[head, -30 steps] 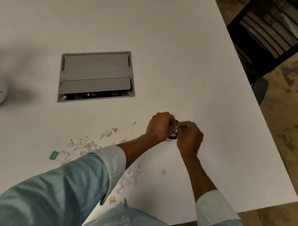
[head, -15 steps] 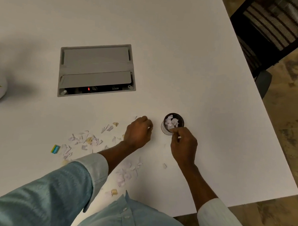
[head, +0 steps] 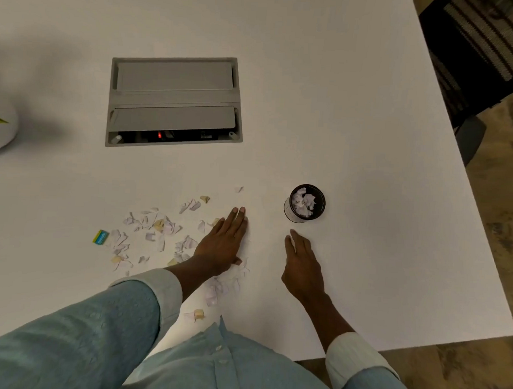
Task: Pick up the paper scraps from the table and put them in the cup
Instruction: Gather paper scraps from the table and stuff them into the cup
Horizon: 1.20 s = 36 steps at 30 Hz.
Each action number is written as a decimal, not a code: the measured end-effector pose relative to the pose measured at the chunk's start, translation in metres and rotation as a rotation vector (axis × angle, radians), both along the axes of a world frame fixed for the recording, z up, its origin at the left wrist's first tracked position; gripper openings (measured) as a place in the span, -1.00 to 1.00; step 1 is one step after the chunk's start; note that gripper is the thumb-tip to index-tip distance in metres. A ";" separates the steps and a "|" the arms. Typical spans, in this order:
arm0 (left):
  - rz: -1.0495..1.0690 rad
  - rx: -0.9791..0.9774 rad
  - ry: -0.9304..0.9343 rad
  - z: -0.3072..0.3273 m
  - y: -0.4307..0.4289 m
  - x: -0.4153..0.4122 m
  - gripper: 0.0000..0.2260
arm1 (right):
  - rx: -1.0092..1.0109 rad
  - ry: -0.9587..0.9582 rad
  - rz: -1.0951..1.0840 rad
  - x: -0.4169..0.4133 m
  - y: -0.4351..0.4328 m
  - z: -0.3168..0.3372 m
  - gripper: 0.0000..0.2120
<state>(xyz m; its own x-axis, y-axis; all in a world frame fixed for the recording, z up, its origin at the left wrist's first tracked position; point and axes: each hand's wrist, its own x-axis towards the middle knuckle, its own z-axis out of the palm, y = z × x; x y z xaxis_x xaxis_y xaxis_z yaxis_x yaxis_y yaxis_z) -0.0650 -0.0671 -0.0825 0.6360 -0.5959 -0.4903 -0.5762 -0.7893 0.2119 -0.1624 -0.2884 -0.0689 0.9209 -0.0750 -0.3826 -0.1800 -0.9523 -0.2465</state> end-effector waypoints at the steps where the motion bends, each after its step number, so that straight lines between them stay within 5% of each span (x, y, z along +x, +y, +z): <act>1: 0.011 -0.002 0.002 0.000 -0.001 -0.001 0.05 | -0.011 0.005 0.026 0.000 0.001 0.000 -0.31; 12: 0.028 0.045 -0.022 0.001 -0.010 -0.003 0.06 | -0.094 0.051 0.219 -0.044 -0.004 0.005 -0.55; 18: 0.023 0.074 -0.031 0.001 -0.012 -0.002 0.06 | -0.093 0.067 0.153 -0.056 0.007 0.012 -0.52; 31: 0.013 0.118 -0.068 0.005 -0.016 -0.004 0.04 | 0.057 0.067 -0.018 -0.025 0.008 0.012 -0.83; 36: 0.025 0.145 -0.072 0.009 -0.019 -0.006 0.02 | 0.152 -0.209 -0.195 -0.002 -0.005 0.043 -0.88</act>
